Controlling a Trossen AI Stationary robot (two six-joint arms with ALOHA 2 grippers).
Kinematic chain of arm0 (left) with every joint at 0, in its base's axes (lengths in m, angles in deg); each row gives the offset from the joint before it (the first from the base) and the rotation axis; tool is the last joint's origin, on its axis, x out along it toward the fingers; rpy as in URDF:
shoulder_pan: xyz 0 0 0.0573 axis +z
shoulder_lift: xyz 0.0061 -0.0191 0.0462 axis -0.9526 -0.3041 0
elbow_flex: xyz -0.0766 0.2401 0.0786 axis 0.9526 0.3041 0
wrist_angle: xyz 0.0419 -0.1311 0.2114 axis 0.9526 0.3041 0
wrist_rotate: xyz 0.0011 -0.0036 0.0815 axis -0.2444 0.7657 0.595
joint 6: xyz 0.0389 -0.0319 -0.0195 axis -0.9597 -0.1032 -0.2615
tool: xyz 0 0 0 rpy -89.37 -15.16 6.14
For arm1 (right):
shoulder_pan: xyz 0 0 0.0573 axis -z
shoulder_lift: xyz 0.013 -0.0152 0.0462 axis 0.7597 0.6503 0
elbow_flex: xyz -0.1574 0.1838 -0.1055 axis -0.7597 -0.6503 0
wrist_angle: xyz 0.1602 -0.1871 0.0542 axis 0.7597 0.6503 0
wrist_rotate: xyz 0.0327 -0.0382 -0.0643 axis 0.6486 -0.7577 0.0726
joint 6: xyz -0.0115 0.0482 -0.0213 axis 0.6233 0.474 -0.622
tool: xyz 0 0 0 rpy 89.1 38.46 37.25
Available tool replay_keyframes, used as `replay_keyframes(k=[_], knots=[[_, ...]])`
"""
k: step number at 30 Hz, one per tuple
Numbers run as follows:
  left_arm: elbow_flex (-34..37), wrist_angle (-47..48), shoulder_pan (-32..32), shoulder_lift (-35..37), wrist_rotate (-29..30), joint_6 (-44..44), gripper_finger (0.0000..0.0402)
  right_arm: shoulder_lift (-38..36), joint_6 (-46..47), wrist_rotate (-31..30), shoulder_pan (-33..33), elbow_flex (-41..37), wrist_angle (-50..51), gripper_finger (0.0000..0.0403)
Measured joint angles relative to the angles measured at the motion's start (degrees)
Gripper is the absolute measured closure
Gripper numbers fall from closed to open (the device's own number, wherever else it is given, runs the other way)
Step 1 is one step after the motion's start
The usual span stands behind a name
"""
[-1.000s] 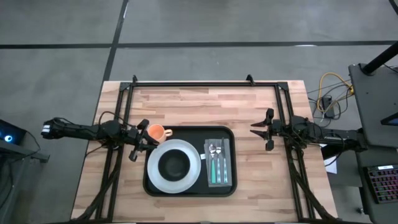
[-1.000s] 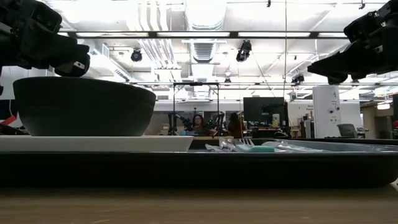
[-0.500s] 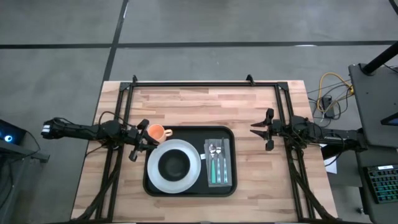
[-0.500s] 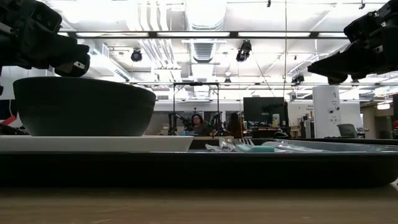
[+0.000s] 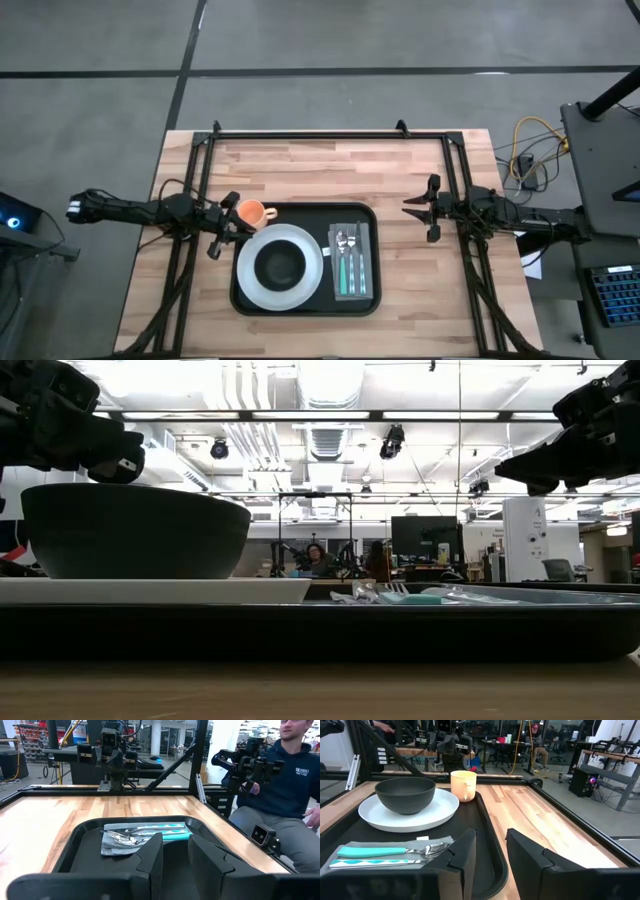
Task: Set up tray
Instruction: Return to Home Position
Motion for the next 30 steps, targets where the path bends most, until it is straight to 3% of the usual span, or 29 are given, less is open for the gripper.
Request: replay_keyframes(k=[30], knots=[[0.0,0.0,0.0,0.0,0.0,0.0,0.0327,-0.01,0.0,0.0,0.01,0.0,0.0,0.0312]])
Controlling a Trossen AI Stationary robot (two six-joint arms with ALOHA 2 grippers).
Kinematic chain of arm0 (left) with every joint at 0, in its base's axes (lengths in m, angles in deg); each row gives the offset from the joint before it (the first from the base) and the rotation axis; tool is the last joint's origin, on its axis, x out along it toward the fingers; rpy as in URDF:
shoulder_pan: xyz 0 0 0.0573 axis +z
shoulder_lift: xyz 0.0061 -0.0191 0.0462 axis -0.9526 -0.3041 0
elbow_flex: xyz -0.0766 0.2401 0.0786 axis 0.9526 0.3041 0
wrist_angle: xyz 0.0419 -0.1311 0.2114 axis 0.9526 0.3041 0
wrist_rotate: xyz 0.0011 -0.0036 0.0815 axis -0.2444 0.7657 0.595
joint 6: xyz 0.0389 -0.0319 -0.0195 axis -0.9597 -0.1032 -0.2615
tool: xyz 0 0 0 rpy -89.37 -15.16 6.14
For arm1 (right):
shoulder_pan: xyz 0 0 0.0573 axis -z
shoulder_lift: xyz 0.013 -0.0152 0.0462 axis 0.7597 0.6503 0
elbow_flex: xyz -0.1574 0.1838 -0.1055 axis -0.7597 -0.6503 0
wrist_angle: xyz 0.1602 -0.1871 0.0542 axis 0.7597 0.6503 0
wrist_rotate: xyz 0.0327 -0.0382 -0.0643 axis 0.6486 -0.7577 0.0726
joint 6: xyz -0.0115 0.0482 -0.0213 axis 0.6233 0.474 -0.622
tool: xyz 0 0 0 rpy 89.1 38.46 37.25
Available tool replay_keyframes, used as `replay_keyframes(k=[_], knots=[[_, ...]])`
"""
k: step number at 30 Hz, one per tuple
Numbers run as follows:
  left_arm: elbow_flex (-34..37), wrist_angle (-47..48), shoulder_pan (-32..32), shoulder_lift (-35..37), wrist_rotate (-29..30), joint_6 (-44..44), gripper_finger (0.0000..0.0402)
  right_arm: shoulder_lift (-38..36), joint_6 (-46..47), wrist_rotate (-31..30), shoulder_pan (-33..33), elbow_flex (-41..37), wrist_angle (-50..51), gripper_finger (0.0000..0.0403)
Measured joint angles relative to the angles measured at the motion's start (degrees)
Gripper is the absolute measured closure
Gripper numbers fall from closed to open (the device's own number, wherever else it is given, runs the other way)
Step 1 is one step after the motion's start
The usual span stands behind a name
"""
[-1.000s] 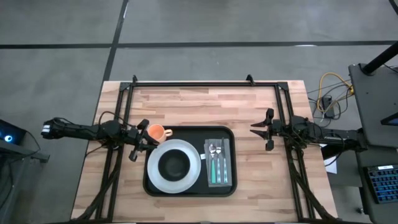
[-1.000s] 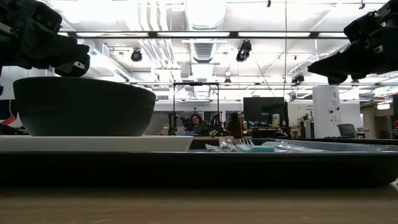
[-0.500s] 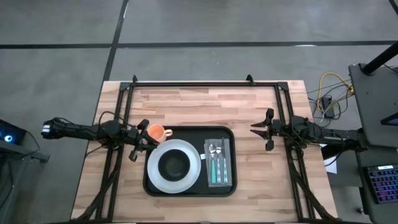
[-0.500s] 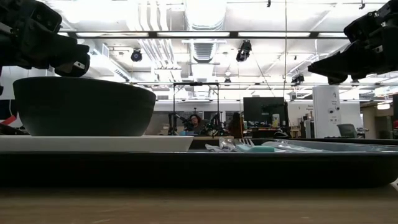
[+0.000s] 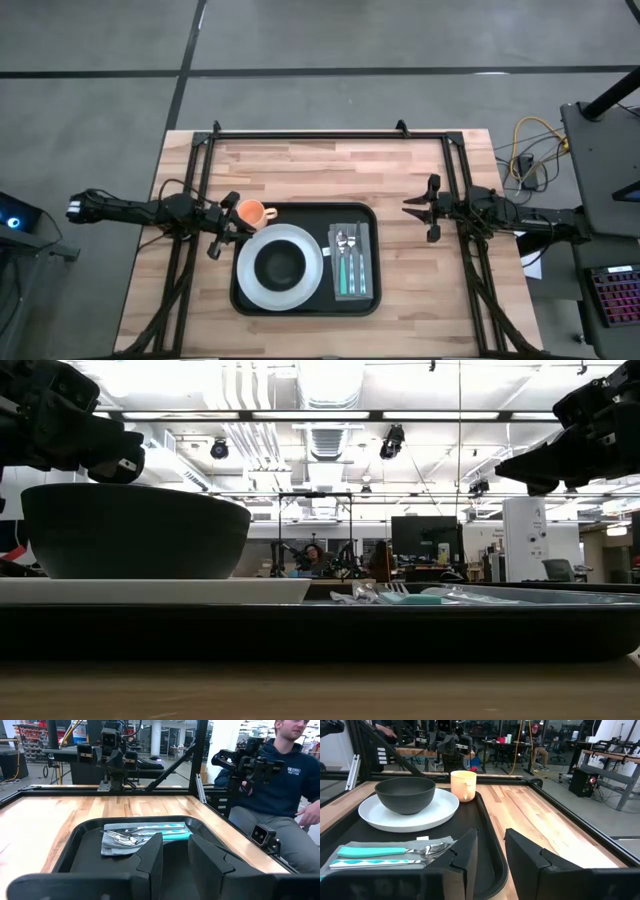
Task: Set up tray
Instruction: Return to Home Position
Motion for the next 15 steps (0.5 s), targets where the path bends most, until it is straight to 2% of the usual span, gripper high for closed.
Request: replay_keyframes(k=[15], knots=[[0.0,0.0,-0.02,0.01,0.0,-0.02,0.0327,0.01,0.0,0.0,0.01,0.0,0.0,0.0323]])
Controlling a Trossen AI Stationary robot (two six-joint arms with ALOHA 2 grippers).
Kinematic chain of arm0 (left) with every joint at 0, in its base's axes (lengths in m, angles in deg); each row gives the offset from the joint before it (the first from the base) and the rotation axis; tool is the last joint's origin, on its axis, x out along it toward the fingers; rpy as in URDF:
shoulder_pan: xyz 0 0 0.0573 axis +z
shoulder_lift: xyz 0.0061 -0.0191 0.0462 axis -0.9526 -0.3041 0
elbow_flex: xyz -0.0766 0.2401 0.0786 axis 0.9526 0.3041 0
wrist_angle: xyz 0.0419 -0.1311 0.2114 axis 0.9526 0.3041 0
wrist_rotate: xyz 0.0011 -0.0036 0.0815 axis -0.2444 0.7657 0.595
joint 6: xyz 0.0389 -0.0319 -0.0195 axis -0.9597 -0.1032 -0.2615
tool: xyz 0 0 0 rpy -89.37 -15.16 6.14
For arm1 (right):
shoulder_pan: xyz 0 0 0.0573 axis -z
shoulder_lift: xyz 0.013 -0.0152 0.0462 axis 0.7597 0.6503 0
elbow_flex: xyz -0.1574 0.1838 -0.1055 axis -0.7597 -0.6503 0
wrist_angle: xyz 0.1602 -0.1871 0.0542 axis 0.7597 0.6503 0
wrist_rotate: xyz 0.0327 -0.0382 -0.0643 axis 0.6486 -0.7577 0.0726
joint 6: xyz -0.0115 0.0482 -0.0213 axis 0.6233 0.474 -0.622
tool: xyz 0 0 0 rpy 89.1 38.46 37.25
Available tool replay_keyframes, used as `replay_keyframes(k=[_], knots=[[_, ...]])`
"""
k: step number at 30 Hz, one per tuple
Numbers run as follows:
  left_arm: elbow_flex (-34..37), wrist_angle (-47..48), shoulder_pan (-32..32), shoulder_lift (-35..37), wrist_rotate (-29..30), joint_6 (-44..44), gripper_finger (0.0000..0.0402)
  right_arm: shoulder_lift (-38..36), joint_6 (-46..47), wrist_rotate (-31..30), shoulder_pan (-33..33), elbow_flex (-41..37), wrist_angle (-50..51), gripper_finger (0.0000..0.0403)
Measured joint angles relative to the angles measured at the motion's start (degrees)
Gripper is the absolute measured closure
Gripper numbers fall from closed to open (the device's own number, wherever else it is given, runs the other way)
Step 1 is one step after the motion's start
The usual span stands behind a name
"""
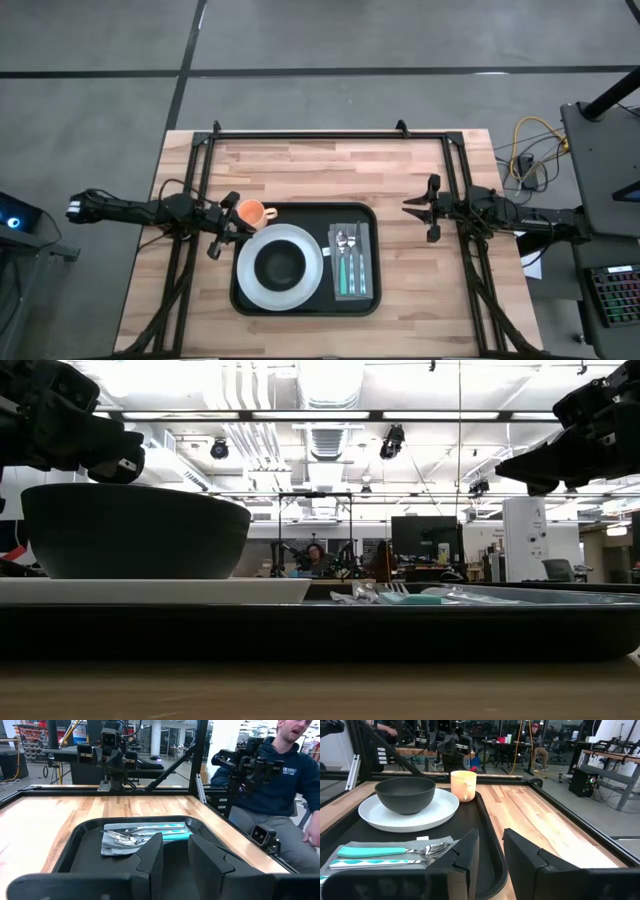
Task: Set up tray
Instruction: Return to Home Position
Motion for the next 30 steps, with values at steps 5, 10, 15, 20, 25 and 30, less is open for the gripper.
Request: replay_keyframes(k=[5,10,15,20,25,30], knots=[[-0.01,0.0,0.0,-0.01,0.0,0.01,0.0327,0.0,0.0,0.0,-0.01,0.0,0.0,0.0316],[0.0,0.0,0.0,-0.01,0.0,0.0,0.0327,0.0,0.0,0.0,0.0,0.0,0.0,0.0312],[0.0,0.0,0.02,0.01,0.0,0.02,0.0327,0.0,0.0,0.0,-0.01,0.0,0.0,0.0316],[0.0,0.0,0.0,-0.01,0.0,0.0,0.0327,0.0,0.0,0.02,-0.02,0.0,0.0,0.0326],[0.0,0.0,0.01,0.0,0.0,0.02,0.0327,0.0,0.0,0.0,-0.02,0.0,0.0,0.0331],[0.0,0.0,0.0,0.01,0.0,0.0,0.0327,0.0,0.0,0.0,-0.02,0.0,0.0,0.0325]])
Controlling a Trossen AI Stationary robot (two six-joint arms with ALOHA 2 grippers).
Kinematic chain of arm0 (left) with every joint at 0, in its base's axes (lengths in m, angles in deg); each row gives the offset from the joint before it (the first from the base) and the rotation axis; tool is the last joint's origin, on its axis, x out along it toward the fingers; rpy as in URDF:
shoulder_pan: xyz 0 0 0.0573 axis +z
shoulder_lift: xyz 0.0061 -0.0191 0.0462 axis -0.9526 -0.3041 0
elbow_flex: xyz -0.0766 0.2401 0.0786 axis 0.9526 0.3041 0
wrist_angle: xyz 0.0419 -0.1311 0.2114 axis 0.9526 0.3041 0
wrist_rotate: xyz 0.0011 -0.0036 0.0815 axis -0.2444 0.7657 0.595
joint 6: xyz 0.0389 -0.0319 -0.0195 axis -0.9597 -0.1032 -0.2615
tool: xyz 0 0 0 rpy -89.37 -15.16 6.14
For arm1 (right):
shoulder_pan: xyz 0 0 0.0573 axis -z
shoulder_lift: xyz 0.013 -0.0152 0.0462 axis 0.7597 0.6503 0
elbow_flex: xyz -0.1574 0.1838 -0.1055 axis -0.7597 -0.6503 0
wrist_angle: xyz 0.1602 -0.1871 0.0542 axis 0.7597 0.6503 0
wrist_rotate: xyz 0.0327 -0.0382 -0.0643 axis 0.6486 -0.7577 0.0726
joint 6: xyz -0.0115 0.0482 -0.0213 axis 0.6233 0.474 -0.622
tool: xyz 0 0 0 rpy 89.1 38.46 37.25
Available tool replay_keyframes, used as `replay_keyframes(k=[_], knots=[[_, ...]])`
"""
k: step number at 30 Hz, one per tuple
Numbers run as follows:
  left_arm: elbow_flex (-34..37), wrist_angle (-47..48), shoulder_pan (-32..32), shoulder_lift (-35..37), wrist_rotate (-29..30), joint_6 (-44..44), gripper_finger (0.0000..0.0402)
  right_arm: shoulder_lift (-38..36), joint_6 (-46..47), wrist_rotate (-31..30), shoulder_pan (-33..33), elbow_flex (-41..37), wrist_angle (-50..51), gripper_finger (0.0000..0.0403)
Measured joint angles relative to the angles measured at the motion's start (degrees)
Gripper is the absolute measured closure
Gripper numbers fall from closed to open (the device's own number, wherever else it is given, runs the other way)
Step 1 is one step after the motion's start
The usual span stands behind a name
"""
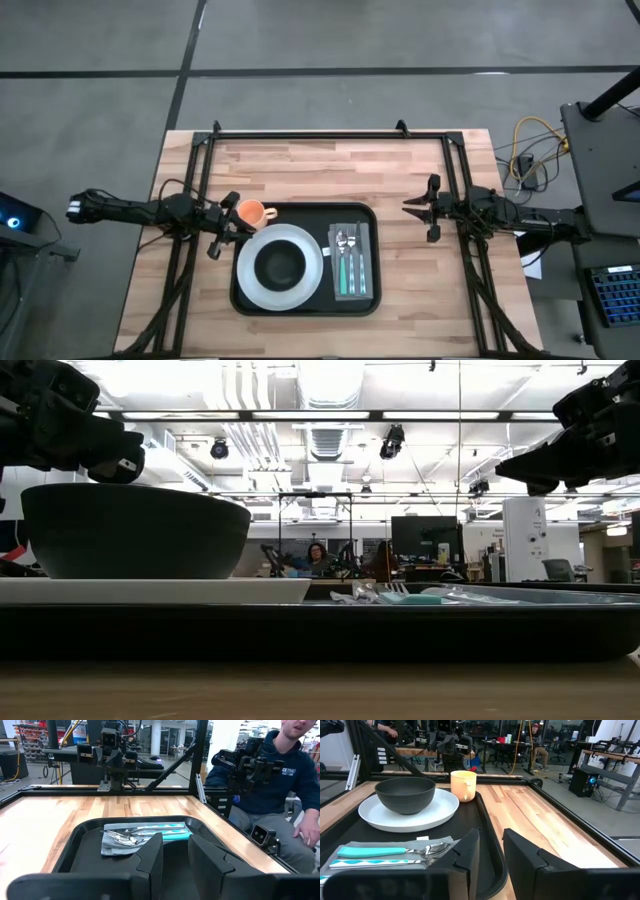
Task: Set up tray
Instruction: Return to Home Position
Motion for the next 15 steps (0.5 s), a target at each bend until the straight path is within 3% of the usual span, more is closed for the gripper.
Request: replay_keyframes(k=[15], knots=[[-0.01,0.0,0.01,-0.02,0.0,0.02,0.0327,0.0,0.0,0.01,0.0,0.0,0.0,0.0314]])
